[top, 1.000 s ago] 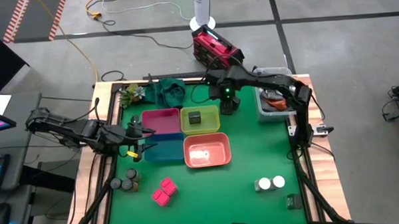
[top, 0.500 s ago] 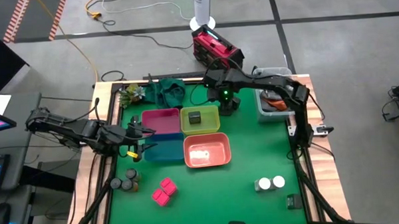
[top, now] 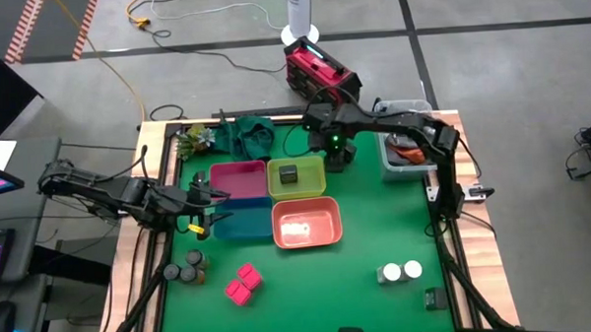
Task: Sort spices by type
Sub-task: Put the top left black seasoning can into the yellow bin
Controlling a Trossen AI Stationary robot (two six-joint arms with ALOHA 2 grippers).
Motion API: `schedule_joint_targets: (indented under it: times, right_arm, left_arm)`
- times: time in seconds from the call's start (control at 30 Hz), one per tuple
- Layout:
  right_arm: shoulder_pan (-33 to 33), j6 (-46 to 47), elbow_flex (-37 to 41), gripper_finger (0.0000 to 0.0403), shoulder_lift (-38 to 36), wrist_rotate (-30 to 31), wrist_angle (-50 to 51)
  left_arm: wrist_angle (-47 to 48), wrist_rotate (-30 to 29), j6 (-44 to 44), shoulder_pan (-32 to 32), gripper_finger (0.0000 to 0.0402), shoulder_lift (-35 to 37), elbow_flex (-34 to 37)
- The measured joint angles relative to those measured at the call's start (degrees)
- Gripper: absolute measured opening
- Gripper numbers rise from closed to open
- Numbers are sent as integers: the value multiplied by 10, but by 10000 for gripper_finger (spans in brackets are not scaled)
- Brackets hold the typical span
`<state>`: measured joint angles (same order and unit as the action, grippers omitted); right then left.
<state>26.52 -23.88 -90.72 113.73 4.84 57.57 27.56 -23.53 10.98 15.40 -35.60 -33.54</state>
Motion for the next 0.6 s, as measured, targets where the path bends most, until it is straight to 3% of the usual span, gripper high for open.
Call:
schedule_joint_targets:
  times: [0.33, 0.6]
  right_arm:
    - [-18, 0, 0, 155, 0, 0, 25]
    - [-35, 48, -14, 169, -2, 0, 115]
  left_arm:
    - [1, 0, 3, 0, 245, 0, 0]
    - [1, 0, 4, 0, 245, 0, 0]
